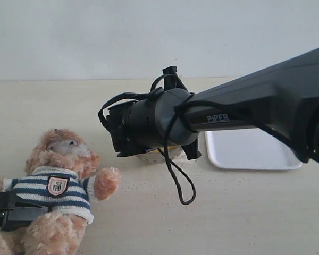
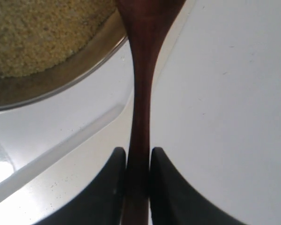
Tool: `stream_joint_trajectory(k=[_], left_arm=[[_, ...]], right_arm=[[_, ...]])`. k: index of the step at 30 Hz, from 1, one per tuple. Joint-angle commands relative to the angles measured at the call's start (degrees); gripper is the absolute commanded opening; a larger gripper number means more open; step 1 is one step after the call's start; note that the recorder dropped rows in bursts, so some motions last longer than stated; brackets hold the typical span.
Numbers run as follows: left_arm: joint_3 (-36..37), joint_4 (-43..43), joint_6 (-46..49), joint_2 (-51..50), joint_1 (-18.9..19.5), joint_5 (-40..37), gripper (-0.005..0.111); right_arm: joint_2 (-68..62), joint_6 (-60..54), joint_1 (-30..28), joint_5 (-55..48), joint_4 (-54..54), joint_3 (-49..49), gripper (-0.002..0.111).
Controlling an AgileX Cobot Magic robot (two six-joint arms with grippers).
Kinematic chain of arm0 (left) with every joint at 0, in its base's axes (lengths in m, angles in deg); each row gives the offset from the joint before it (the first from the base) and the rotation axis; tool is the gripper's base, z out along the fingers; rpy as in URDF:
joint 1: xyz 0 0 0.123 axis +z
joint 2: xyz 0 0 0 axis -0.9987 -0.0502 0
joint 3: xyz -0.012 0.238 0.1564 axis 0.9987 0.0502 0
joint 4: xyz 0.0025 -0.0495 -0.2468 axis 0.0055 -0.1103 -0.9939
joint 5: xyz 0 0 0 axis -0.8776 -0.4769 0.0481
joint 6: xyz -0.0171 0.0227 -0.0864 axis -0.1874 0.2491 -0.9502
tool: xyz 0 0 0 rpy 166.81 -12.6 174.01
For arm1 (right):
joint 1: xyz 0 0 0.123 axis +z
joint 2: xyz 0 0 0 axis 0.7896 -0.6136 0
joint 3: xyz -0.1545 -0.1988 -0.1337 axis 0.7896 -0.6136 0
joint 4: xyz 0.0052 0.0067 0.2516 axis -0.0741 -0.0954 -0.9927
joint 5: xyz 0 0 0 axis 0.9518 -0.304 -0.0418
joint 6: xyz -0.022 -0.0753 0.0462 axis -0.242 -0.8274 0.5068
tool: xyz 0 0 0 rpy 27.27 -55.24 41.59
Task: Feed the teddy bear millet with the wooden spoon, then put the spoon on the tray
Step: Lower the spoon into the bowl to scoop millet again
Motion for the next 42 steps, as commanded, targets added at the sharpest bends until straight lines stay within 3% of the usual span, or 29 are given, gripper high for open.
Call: stream_joint_trajectory(k=[1,21,42], left_arm=[[0.1,-0.8,0.1,0.0,0.1,-0.9,0.007],[0.1,-0.8,0.1,0.0,0.1,-0.9,0.007],[0.1,-0.8,0.1,0.0,0.1,-0.9,0.007]], right_arm=[[0.2,0.1,0.2,0.0,-0.1,-0.1,0.014],[-2.3,0.1,1.5,0.1,-0.4,-0.1,0.014],[2.3,-1.8,2.8,2.1,-15.2,0.0,0.014]])
